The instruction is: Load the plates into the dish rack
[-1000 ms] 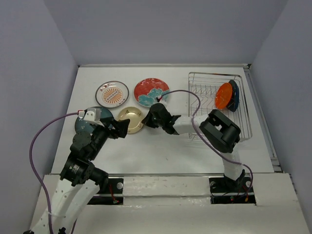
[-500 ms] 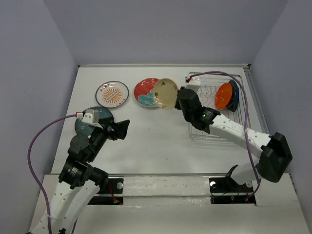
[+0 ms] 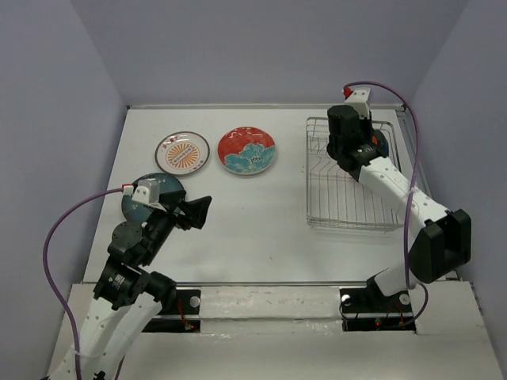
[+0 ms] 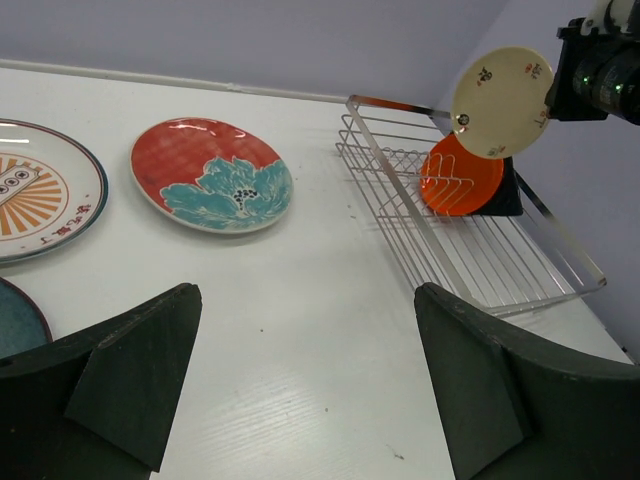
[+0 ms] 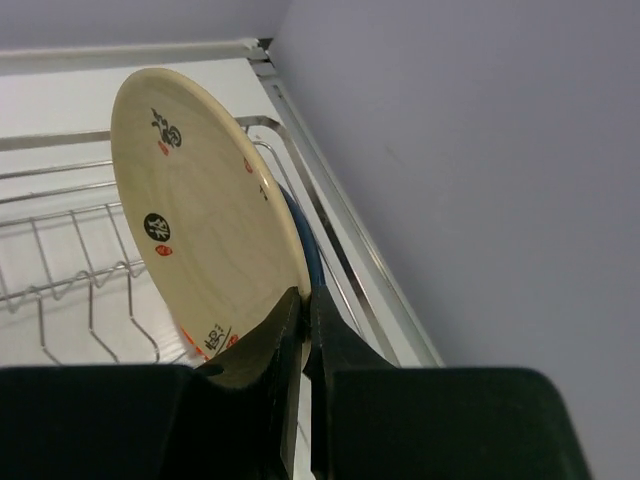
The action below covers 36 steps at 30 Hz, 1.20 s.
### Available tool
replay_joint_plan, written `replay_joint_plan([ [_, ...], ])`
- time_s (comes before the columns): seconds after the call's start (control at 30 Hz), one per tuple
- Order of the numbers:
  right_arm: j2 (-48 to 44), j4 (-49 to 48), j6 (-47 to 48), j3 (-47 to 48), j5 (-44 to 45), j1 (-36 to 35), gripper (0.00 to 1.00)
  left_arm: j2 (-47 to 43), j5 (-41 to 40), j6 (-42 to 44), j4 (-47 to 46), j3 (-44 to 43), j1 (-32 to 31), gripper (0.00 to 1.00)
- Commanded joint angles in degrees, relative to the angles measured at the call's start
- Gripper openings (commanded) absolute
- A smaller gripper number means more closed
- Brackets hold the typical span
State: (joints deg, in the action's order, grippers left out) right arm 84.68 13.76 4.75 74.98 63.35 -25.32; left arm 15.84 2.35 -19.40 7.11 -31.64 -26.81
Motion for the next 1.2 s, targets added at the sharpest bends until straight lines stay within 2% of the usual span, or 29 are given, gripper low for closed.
replay_joint_plan([
  [0.0,1.97,2.49,2.98,3.24,2.48,2.9,0.07,-1.07,0.11,0.5,-2.72,-1.5,-0.53,0.99],
  [0.3,6.81,7.07,-0.53,3.68,-1.03,5.99,0.07,-0.89,0.02,0.59,-2.72,-1.5,-0.97,0.99],
  [0.57,9.88,11.64,-10.9,1.31,-10.6,5.99,0.07,-0.54,-0.15,0.41,-2.72,-1.5,-0.97,0.99],
  [0.77,10.85,11.82,-14.07,-0.36,-12.29,5.99,0.09,-0.19,-0.15,0.41,-2.63,-1.5,-0.97,0.99],
  [0.83,10.5,11.82,-14.33,-0.54,-12.29,5.99,0.3,-0.02,-0.24,0.41,-2.63,-1.58,-0.97,0.99],
  [0.87,10.5,11.82,-14.42,-0.45,-12.29,5.99,0.3,-0.02,-0.24,0.5,-2.63,-1.5,-0.97,0.99],
  [0.9,9.8,11.9,-14.42,-0.45,-12.29,5.99,0.42,-0.02,-0.33,0.5,-2.55,-1.58,-0.97,0.99],
  [0.97,7.79,11.99,-14.51,-0.36,-12.64,5.99,0.54,0.16,-0.42,0.41,-2.54,-1.5,-0.97,0.99],
  [1.0,6.99,12.08,-14.42,-0.27,-12.9,5.99,0.58,0.25,-0.42,0.41,-2.54,-1.58,-0.97,0.99],
  [1.07,5.15,12.43,-14.51,0.25,-13.86,5.99,0.61,0.42,-0.59,0.5,-2.54,-1.58,-0.97,0.99],
  [1.17,0.06,12.78,-16.09,0.78,-22.37,5.99,0.63,0.6,-1.03,0.59,-2.37,-1.67,-0.79,0.99],
])
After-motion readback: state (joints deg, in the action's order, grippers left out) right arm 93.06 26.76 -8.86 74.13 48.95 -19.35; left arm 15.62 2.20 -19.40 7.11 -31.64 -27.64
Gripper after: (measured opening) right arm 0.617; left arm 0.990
